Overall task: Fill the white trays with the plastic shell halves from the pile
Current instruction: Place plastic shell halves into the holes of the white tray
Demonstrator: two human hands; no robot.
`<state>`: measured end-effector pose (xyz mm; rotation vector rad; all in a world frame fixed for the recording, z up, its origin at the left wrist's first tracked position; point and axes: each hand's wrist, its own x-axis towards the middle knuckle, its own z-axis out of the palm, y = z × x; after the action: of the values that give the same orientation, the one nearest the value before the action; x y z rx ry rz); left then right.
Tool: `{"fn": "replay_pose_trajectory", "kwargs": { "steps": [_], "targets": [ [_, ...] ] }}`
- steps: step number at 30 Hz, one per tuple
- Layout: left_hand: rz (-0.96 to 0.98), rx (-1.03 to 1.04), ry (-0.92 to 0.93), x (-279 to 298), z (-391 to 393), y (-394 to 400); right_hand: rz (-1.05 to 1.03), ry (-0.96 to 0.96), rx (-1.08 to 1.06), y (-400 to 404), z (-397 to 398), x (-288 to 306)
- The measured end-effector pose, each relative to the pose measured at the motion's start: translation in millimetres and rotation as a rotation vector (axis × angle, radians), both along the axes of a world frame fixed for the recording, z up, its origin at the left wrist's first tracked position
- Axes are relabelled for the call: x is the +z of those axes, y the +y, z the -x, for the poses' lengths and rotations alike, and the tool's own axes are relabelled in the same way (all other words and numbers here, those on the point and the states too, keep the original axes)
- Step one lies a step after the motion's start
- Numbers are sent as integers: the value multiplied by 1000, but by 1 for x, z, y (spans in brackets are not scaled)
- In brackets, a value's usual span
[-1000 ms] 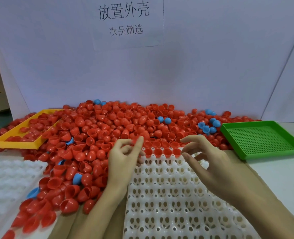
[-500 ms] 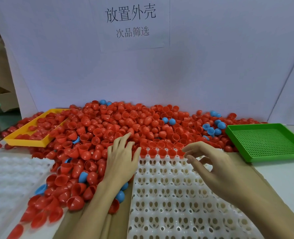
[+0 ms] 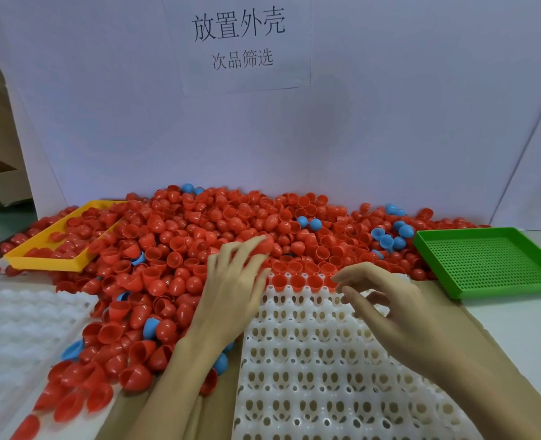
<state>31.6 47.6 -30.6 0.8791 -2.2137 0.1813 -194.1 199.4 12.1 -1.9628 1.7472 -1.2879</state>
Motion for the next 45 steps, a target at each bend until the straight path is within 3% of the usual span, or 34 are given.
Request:
{"fn": "replay_pose_trajectory", "kwargs": {
  "steps": [4, 9, 15, 20, 28, 34, 36, 41, 45],
  "targets": [
    [-23, -284, 41, 6, 18, 29, -27, -186, 60, -3, 0, -5],
    [-410, -570, 390, 13, 36, 60, -114, -312, 143, -4, 1, -5],
    [-701, -573, 625, 19, 34, 64, -34, -326, 64, -4, 1, -4],
    [-833, -524, 732, 19, 36, 65, 37, -185, 20, -3, -1, -6],
    [-719, -501, 703, 16, 34, 59, 7, -138, 60, -2, -3, -6],
    [-701, -438, 641, 11, 35, 59, -8, -55, -26, -1, 0, 1],
    [-637, -359, 525, 7, 34, 55, 0, -36, -90, -1, 9, 5],
    [-557, -347, -4, -6, 34, 52, -74, -6, -276, -12, 45, 3],
    [-518, -356, -92, -11, 35, 50, -175, 5, -281, -30, 61, -3]
  ]
}}
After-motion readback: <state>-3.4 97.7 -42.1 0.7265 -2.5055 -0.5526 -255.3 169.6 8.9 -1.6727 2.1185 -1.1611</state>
